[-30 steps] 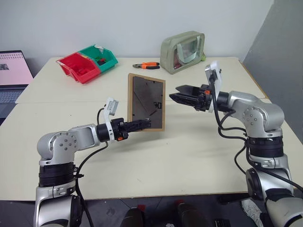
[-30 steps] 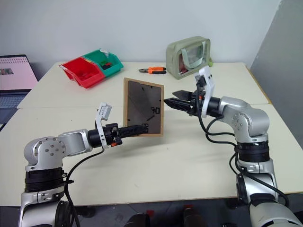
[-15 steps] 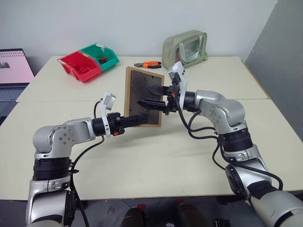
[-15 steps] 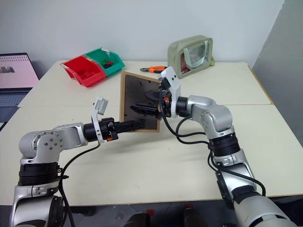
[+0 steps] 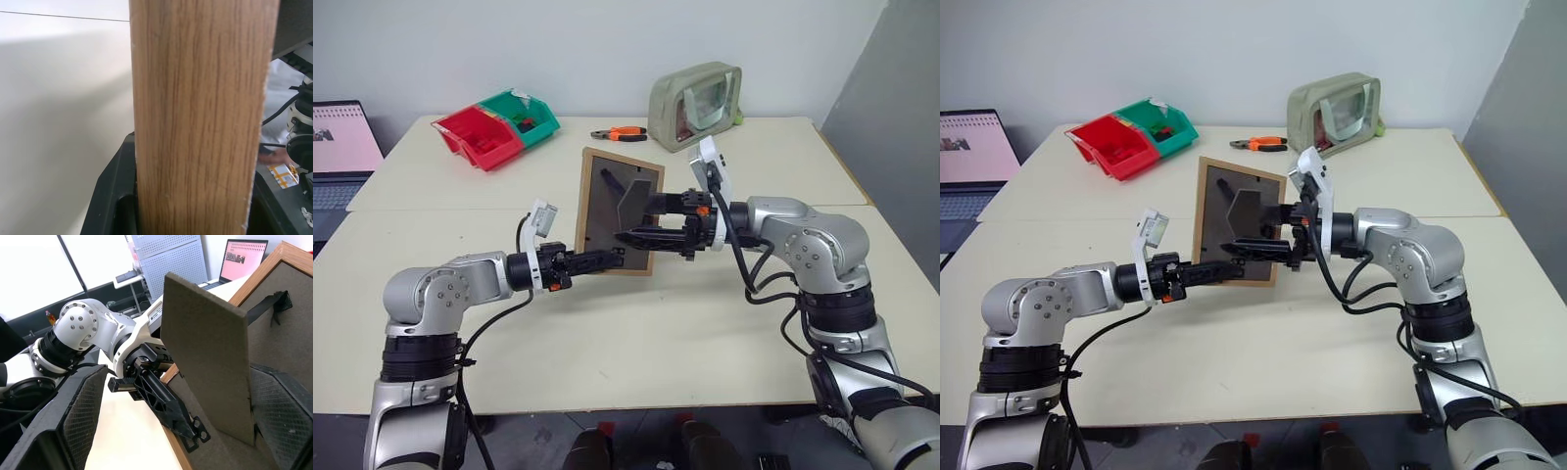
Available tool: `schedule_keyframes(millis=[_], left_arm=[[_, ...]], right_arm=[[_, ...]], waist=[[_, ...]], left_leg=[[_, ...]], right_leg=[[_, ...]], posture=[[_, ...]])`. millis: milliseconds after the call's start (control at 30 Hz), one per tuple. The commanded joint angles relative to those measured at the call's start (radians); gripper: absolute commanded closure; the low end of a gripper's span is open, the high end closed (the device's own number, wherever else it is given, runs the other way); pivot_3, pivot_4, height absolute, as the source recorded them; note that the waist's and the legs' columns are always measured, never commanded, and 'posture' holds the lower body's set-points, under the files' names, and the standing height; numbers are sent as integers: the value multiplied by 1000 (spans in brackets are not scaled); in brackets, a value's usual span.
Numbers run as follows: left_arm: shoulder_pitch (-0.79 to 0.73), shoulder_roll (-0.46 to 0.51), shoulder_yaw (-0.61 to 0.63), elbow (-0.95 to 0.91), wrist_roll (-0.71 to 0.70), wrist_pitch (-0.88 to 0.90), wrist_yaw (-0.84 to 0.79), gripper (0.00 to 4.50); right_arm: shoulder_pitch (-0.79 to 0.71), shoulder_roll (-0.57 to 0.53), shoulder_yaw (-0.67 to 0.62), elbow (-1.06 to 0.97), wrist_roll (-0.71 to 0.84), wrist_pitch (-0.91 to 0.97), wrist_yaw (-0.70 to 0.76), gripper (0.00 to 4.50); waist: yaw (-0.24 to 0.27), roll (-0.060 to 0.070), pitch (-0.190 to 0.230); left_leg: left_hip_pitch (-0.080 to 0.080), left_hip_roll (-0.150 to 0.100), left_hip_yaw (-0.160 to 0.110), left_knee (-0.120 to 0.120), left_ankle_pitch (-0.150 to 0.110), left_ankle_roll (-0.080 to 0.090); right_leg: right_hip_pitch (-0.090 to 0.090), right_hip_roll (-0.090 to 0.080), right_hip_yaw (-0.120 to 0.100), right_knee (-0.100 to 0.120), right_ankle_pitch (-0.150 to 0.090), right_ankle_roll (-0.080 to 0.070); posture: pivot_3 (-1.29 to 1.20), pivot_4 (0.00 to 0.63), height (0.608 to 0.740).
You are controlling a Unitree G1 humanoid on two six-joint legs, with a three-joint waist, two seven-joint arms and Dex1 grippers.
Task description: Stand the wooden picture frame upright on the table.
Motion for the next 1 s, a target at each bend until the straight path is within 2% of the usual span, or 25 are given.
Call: schedule_keyframes(millis=[33, 200, 267, 367, 533, 667, 767, 867, 1000], left_arm=[[-35, -21, 69, 16, -66, 80, 57, 3226], [-43, -45, 145, 34, -176, 284, 109, 3226], [-47, -35, 167, 65, -246, 360, 126, 3226], [-42, 0, 153, 124, -365, 375, 175, 3226], [-71, 29, 137, 253, -563, 375, 306, 3226], [-78, 50, 80, 292, -746, 375, 411, 3226], [-55, 79, 22, 269, -874, 363, 472, 3226], [-15, 130, -57, 224, -1029, 294, 540, 3226], [13, 158, -93, 181, -1081, 234, 547, 3226]], right_arm=[[40, -65, -35, -65, 2, -22, -6, 17], [172, -243, -57, -101, -68, -103, 19, 17], [241, -329, -32, -103, -141, -209, 62, 17], [287, -370, 1, -36, -280, -462, 76, 17], [277, -358, 100, 238, -665, -1226, -78, 17], [197, -318, 152, 419, -902, -1685, -281, 17], [135, -269, 180, 511, -1026, -1878, -407, 17], [88, -232, 204, 599, -1149, -1980, -529, 17], [24, -201, 201, 666, -1240, -2051, -663, 17]], waist=[[0, 0, 0], [3, 0, 0], [6, 0, 0], [2, -1, 0], [-7, -1, 0], [-6, -1, 1], [-6, -1, 1], [-3, -1, 1], [3, -1, 1]], left_leg=[[0, 0, 0, 0, 0, 0], [-2, 0, 0, 0, -1, 1], [-2, -1, 0, 1, -1, 2], [-2, -1, 0, 1, -1, 3], [2, -1, 3, 2, -1, 2], [2, -1, 3, 3, -1, 2], [2, 0, 4, 3, -1, 1], [2, 0, 3, 3, 0, -2], [3, 0, 2, 4, 1, -2]], right_leg=[[0, 0, 0, 0, 0, 0], [0, 0, 0, -2, 0, 0], [0, 0, -1, -2, -1, 1], [0, 0, -1, -2, -2, 4], [1, 1, 2, -1, -3, 6], [1, 0, 3, 0, -2, 5], [1, -1, 5, 2, 0, 2], [1, -2, 5, 3, 0, 2], [1, -2, 5, 5, 0, 2]], posture=[[0, 150, 740], [0, 150, 740], [0, 150, 740], [0, 150, 740], [0, 150, 740], [0, 150, 740], [0, 150, 740], [0, 150, 740], [0, 150, 740]])
